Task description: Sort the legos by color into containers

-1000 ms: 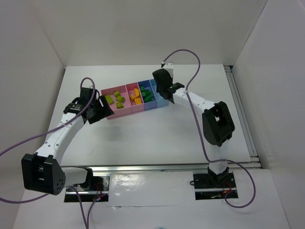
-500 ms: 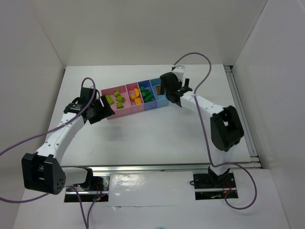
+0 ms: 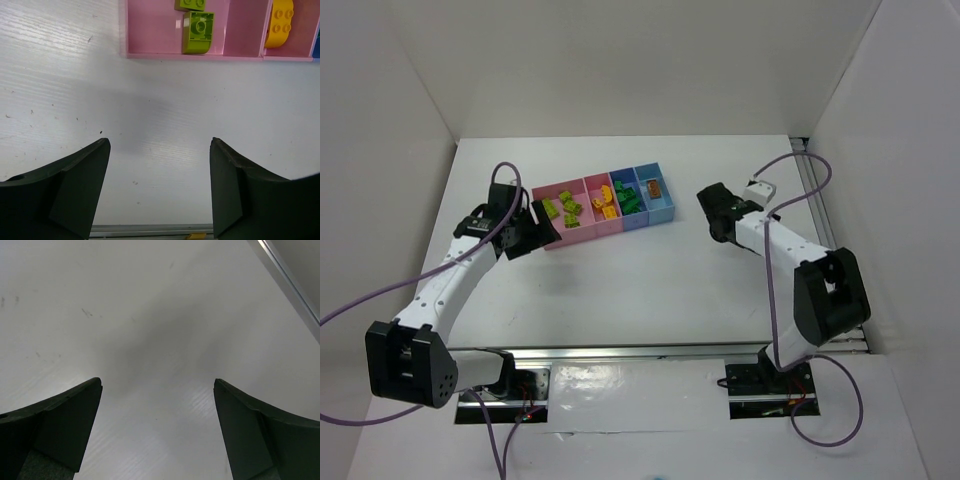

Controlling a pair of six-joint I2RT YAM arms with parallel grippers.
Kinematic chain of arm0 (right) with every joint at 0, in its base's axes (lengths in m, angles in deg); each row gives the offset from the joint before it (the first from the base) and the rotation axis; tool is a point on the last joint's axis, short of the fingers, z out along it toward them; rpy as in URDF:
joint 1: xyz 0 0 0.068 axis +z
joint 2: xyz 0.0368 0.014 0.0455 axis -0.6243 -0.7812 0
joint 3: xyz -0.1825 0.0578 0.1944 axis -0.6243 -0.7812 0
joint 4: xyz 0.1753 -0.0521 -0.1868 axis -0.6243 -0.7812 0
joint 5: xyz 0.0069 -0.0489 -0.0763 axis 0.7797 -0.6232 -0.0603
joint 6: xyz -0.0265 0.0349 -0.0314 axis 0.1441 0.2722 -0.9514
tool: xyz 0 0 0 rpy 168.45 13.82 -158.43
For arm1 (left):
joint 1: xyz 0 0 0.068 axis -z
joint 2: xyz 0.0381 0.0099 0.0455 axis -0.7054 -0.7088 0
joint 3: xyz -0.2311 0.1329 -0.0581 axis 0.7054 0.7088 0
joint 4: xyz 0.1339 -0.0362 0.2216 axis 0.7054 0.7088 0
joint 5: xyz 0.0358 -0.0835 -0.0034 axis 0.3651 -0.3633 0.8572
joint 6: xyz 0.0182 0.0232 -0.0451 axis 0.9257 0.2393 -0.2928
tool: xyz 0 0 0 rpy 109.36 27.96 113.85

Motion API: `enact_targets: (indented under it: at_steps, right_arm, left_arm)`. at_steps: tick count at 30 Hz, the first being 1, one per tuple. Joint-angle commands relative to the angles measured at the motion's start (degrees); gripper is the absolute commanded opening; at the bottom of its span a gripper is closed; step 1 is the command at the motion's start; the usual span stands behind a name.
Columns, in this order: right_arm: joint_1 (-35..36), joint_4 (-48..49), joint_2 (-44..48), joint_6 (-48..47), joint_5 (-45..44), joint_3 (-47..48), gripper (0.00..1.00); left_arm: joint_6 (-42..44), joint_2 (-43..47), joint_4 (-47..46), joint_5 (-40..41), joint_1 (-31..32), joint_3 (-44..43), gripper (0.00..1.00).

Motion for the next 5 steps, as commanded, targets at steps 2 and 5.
enact_targets:
  at_steps: [2,5]
  right_arm:
    - [0.8,-7.1,-1.1,5.8,-4.3,0.5,1.00]
    - [2.3,-5.2,1.5,5.3,-3.8,-2.7,1.00]
  left_arm:
    - [1.1,2.3,-0.9,1.2,-0.3,0.1,0.83]
    - [1.6,2.3,-0.9,1.2,-0.3,0.1,0.83]
